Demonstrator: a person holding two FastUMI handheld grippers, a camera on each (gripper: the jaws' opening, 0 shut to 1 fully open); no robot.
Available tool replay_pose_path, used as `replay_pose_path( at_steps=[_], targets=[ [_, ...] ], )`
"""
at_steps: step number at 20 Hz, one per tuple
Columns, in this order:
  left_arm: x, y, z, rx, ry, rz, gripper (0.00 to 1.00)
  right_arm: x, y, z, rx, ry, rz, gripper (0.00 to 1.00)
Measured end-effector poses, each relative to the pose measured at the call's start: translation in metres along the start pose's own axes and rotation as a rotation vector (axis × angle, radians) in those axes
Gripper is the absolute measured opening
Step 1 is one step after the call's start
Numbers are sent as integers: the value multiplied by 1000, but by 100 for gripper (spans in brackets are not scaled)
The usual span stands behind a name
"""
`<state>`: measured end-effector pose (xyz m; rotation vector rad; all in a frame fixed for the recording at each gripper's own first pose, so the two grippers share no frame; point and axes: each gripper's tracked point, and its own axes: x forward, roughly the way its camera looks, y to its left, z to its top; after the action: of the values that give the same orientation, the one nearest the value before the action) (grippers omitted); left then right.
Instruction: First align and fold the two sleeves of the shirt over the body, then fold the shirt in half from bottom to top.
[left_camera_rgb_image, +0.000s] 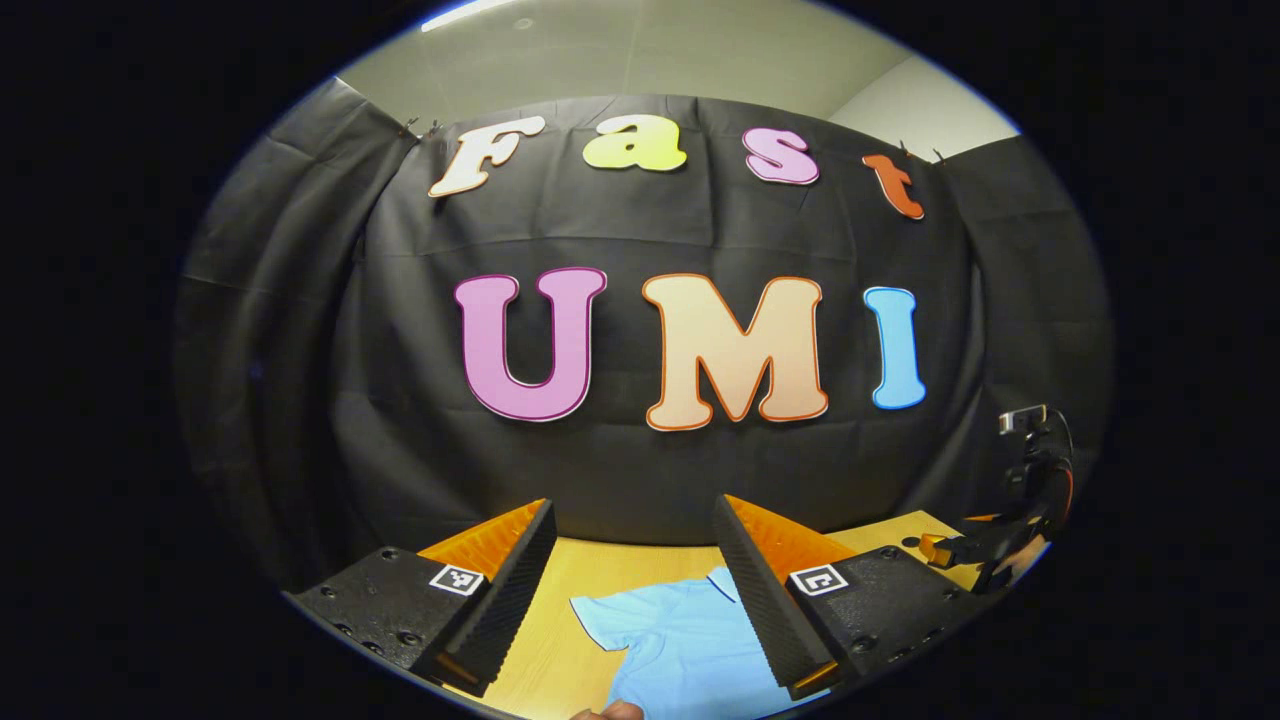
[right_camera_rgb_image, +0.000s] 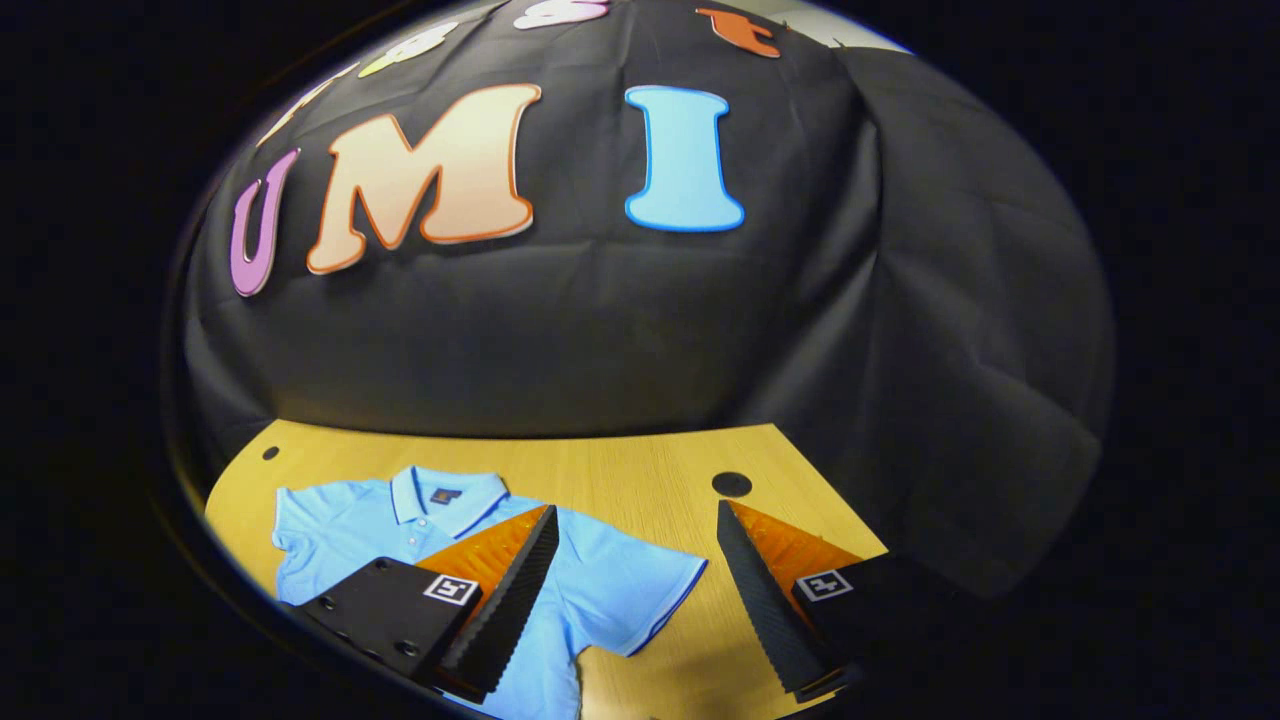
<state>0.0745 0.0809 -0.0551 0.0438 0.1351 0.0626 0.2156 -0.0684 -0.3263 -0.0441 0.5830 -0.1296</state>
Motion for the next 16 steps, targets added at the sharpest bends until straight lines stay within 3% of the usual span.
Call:
replay_pose_path(
  at_steps=[5, 16],
  targets=[
    [12, 6, -12, 1, 34, 14, 95, 36, -12, -57, -25, 146, -37, 99],
    [19, 9, -27, -28, 79, 43, 95, 71, -17, -131, -8, 344, -64, 100]
  ],
)
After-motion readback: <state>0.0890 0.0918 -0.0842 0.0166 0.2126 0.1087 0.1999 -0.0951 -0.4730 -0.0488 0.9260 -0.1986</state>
